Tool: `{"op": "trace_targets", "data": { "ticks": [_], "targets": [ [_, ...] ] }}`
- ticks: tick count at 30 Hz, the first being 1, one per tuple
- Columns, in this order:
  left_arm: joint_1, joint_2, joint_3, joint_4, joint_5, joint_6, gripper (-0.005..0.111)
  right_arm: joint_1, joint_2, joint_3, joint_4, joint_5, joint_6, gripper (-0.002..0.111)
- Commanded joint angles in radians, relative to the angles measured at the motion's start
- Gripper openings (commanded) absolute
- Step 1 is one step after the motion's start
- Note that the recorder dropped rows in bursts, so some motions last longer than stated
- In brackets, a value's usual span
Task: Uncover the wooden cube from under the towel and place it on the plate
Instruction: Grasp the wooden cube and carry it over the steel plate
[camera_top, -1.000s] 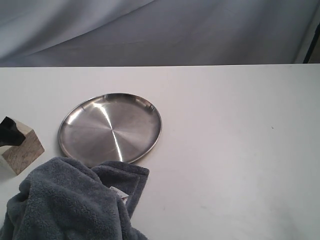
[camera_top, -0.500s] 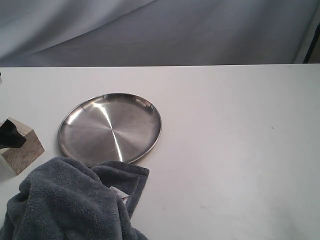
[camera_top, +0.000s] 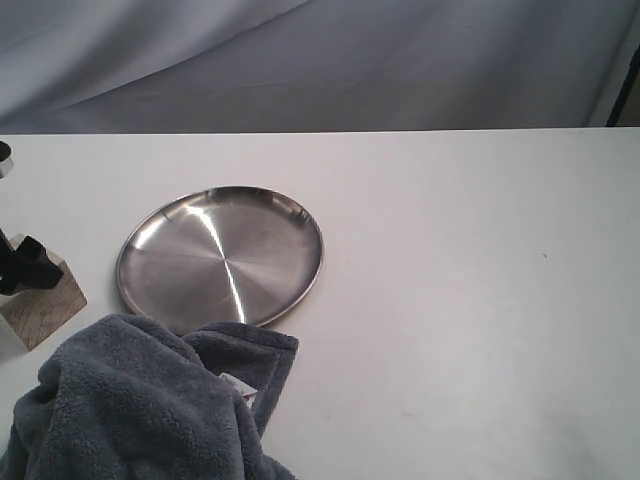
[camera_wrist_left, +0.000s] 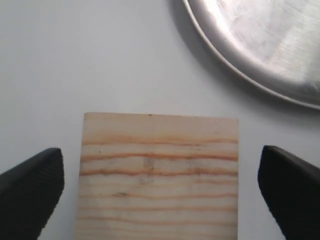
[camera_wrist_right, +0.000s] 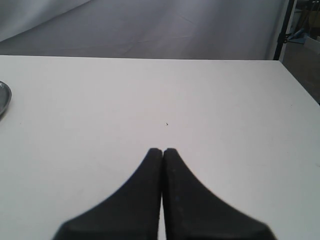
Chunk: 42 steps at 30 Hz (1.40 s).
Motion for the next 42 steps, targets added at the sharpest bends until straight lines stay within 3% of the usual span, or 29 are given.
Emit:
{"op": "trace_targets", "data": {
  "ticks": [1, 14, 26, 28, 30, 32, 35, 36, 42],
  "targets": [
    [0.002, 0.001, -0.004, -0.006, -0.028, 0.013, 0.104, 0.003, -0.007, 0.003, 0.003, -0.003, 0.002, 0.000],
    [0.002, 0.068, -0.002, 0.021, 0.015, 0.011, 0.104, 0.003, -0.007, 0.003, 0.003, -0.003, 0.002, 0.000],
    [0.002, 0.080, -0.004, -0.005, -0.033, 0.002, 0.100, 0.003, -0.007, 0.003, 0.003, -0.003, 0.002, 0.000],
    [0.002, 0.080, -0.004, -0.005, -0.024, 0.002, 0.090, 0.003, -0.007, 0.003, 0.003, -0.003, 0.002, 0.000],
    [0.002, 0.080, -0.004, -0.005, -0.014, 0.002, 0.072, 0.003, -0.007, 0.003, 0.003, -0.003, 0.002, 0.000],
    [0.002, 0.080, -0.004, -0.013, 0.002, 0.002, 0.049, 0.003, -0.007, 0.003, 0.003, -0.003, 0.002, 0.000],
    [0.002, 0.080, -0.004, -0.024, 0.024, 0.002, 0.007, 0.003, -0.007, 0.003, 0.003, -0.003, 0.002, 0.000],
    [0.002, 0.080, -0.006, -0.024, 0.038, 0.008, 0.001, 0.003, -0.007, 0.003, 0.003, -0.003, 0.002, 0.000],
    [-0.004, 0.044, -0.006, -0.042, 0.053, 0.010, 0.000, 0.003, -0.007, 0.003, 0.003, -0.003, 0.002, 0.000]
  ]
}}
